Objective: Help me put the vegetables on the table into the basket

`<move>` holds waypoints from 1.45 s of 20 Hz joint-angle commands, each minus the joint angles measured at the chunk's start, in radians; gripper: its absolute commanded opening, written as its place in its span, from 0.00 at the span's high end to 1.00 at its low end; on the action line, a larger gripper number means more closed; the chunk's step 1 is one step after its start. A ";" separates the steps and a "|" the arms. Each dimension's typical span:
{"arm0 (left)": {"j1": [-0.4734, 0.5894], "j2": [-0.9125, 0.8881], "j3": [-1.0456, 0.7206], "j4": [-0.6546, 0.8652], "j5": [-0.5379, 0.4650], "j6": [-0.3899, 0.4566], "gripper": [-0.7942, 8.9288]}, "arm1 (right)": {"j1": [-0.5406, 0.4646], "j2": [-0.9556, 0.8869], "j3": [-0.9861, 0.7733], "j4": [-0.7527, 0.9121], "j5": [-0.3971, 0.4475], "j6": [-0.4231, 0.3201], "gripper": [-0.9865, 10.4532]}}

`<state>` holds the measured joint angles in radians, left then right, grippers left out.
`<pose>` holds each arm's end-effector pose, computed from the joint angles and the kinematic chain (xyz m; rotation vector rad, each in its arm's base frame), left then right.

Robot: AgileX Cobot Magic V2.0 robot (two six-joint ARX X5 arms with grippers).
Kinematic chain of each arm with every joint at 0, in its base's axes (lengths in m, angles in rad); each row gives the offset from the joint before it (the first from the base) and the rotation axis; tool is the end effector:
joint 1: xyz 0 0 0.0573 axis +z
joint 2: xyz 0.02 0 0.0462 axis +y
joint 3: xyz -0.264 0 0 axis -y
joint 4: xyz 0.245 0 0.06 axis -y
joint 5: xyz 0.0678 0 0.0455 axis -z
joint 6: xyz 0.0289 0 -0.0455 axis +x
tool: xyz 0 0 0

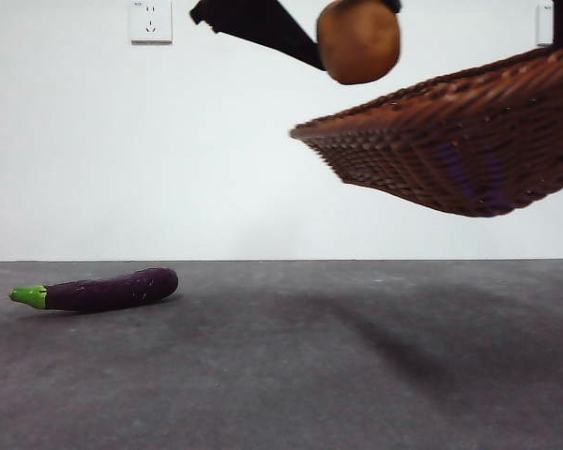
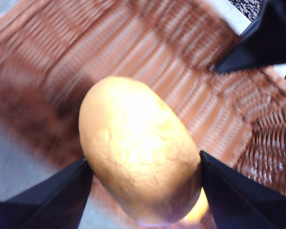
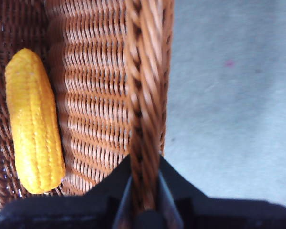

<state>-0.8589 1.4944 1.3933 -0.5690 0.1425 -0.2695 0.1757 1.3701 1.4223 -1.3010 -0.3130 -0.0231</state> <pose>0.2093 -0.2489 0.3418 0.0062 0.7748 -0.8633 0.2338 0.0505 0.3445 0.0668 1.2518 0.4374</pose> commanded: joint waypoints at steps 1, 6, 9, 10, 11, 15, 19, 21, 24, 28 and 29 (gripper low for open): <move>-0.004 0.011 -0.007 0.020 -0.016 0.007 0.93 | 0.050 -0.002 -0.008 -0.003 -0.012 -0.003 0.93; 0.012 0.014 -0.007 -0.038 -0.042 0.006 0.74 | 0.162 -0.002 -0.008 -0.006 -0.012 0.024 0.93; 0.016 0.014 -0.007 -0.052 -0.080 0.008 0.37 | 0.217 -0.002 -0.008 0.000 -0.011 0.032 0.93; 0.016 0.014 -0.007 -0.053 -0.095 0.008 0.34 | 0.228 -0.002 -0.008 0.000 -0.002 0.043 0.93; 0.016 0.014 -0.007 -0.053 -0.093 0.008 0.26 | 0.234 -0.002 -0.008 0.003 0.011 0.051 0.93; 0.016 0.014 -0.007 -0.061 -0.094 0.023 0.17 | 0.237 -0.002 -0.008 0.010 0.054 0.076 0.93; 0.094 -0.006 0.017 -0.161 -0.131 0.136 0.17 | 0.235 0.000 -0.008 0.021 0.127 0.084 0.93; 0.159 -0.021 0.022 -0.219 -0.171 0.172 0.17 | 0.224 0.001 -0.008 0.022 0.162 0.085 0.93; 0.281 -0.023 0.022 -0.292 -0.173 0.246 0.17 | 0.189 0.002 -0.008 0.029 0.164 0.083 0.93; 0.431 -0.018 0.022 -0.297 -0.195 0.322 0.17 | 0.129 0.002 -0.008 0.037 0.163 0.071 0.93; 0.467 -0.010 0.022 -0.293 -0.193 0.351 0.17 | 0.117 0.002 -0.008 0.044 0.162 0.068 0.93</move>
<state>-0.4007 1.4719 1.4124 -0.8677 -0.0505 0.0383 0.2928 1.3705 1.4223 -1.2736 -0.1417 0.0471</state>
